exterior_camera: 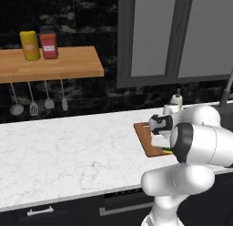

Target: Pick up the sponge from the counter and clean the cutting board by briefly scrubbing or pressing down on the cutting board. Once finished, release the sponge.

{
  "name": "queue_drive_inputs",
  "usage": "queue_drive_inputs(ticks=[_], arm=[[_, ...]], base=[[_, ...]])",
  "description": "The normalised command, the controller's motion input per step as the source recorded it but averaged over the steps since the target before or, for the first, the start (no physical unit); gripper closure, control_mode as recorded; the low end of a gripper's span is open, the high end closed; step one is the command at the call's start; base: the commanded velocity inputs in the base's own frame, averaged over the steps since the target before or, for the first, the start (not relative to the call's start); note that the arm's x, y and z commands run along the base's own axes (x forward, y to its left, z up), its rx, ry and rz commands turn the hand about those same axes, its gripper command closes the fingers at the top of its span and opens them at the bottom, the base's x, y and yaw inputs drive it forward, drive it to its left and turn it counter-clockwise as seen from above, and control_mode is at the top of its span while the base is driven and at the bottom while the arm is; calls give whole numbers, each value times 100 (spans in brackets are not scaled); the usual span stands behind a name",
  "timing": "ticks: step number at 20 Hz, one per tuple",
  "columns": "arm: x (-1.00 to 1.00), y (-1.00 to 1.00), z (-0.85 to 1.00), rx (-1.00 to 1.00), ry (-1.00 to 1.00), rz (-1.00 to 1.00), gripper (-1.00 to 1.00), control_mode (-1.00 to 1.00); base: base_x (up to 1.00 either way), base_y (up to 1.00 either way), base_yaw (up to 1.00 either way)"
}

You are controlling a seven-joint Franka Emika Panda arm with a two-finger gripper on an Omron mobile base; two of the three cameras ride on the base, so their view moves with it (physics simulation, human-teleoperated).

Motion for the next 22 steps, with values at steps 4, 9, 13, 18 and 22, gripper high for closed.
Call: queue_drive_inputs(ticks=[4, 9, 13, 18, 22], arm=[[48, 0, 3, 0, 2, 0, 100, -100], [50, 0, 7, 0, 8, 0, 100, -100], [28, 0, 1, 0, 3, 0, 100, -100], [35, 6, 0, 0, 0, 0, 100, -100], [54, 21, 0, 0, 0, 0, 100, -100]], base=[[0, 0, 0], [0, 0, 0], [0, 0, 0], [0, 0, 0], [0, 0, 0]])
